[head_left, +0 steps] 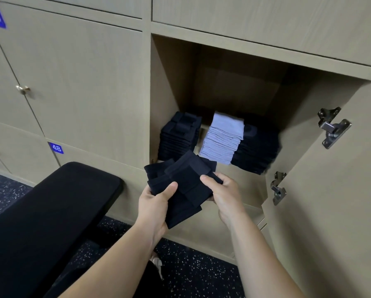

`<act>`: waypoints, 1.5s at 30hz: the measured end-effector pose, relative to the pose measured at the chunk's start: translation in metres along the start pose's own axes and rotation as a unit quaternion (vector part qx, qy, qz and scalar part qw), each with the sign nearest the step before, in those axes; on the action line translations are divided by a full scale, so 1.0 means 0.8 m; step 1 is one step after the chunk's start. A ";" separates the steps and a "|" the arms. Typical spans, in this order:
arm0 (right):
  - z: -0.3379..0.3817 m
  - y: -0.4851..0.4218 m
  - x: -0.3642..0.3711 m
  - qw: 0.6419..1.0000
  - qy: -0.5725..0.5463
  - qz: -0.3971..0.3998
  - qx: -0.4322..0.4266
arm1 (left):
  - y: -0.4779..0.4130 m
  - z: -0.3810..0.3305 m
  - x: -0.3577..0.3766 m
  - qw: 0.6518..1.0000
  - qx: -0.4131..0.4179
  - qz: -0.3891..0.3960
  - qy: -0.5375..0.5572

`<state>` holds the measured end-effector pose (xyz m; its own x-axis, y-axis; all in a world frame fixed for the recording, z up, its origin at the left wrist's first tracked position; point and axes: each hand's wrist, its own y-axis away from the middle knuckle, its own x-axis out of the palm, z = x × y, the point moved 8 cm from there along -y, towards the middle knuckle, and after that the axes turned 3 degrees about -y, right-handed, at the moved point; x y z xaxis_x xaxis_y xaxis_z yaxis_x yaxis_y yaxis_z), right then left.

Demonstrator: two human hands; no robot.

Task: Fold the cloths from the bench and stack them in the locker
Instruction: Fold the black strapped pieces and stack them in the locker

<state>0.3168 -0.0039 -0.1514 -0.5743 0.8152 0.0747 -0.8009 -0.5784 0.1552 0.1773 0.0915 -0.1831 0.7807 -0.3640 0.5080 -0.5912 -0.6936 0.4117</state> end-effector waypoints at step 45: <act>-0.078 -0.195 -0.060 0.945 -0.141 -0.280 0.095 | -0.118 0.031 -0.027 0.997 -0.053 0.018 -0.044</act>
<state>0.4591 0.0453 -0.2410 0.0207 0.9826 0.1844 -0.9053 -0.0598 0.4204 0.2213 0.1493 -0.2520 0.7703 -0.4448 0.4569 -0.6341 -0.6103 0.4748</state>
